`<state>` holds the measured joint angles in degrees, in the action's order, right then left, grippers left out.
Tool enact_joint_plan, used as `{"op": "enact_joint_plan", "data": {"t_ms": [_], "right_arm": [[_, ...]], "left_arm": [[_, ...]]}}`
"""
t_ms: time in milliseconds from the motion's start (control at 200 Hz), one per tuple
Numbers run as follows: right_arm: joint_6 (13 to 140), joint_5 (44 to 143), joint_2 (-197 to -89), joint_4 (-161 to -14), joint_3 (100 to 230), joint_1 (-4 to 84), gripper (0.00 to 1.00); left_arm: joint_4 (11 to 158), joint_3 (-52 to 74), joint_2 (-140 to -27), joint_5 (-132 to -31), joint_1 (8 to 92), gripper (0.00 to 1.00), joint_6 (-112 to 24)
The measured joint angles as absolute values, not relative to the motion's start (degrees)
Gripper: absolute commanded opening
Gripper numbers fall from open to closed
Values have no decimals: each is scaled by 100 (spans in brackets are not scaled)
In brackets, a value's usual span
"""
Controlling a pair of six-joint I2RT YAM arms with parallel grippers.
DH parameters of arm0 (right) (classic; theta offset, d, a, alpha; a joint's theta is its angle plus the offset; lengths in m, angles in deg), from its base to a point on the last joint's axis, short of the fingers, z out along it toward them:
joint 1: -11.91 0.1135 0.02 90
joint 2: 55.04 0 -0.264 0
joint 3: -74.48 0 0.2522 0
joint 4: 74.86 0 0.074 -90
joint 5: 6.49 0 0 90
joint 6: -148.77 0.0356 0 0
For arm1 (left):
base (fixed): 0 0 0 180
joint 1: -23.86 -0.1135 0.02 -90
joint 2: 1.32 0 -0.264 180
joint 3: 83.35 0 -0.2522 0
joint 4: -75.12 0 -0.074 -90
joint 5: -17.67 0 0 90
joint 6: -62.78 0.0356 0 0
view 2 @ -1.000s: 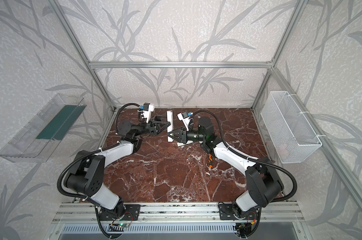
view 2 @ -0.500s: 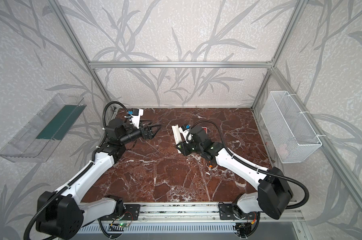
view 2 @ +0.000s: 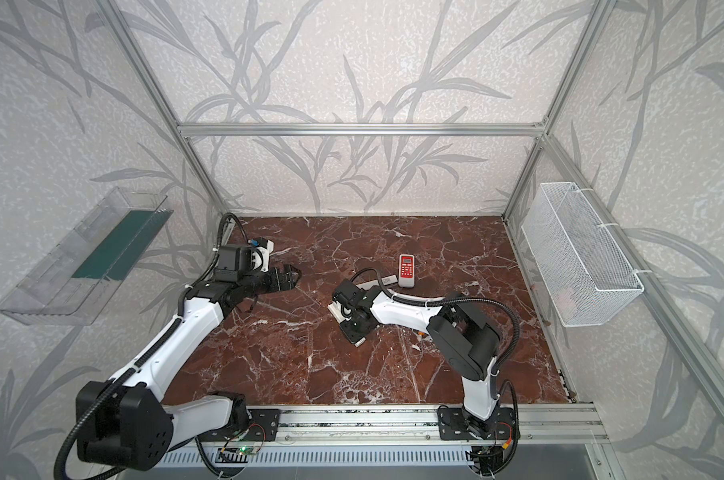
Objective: Unload the batteries from the remote control
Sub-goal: 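Lay the opened remote down with the left gripper while the right reaches for the screwdriver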
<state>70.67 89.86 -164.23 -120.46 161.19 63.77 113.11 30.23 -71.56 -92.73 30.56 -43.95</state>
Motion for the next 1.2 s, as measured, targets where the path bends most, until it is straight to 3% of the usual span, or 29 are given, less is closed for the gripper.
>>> {"op": "enact_joint_plan", "data": {"t_ms": [195,470,635,770,1070,1205], "right_arm": [[6669,8409,-16705,-12559,16514,6377,40],[6612,8155,-16735,-12703,16783,6377,48],[6713,8002,-16633,-12787,16809,6348,52],[6839,7808,-16171,-12898,16717,6169,54],[7139,7456,-15422,-13114,15850,4477,54],[7263,7519,-15415,-13138,15233,3909,54]], "left_arm": [[11567,3219,-7051,-9293,3058,99,-4454],[11698,3403,-7088,-9323,3060,96,-4544],[11694,3440,-7086,-9461,3146,83,-4653],[11635,3698,-7086,-9492,3731,70,-4874],[10741,4664,-7451,-9715,5261,19,-6052],[10017,4959,-7869,-9756,5790,12,-6644]]}}
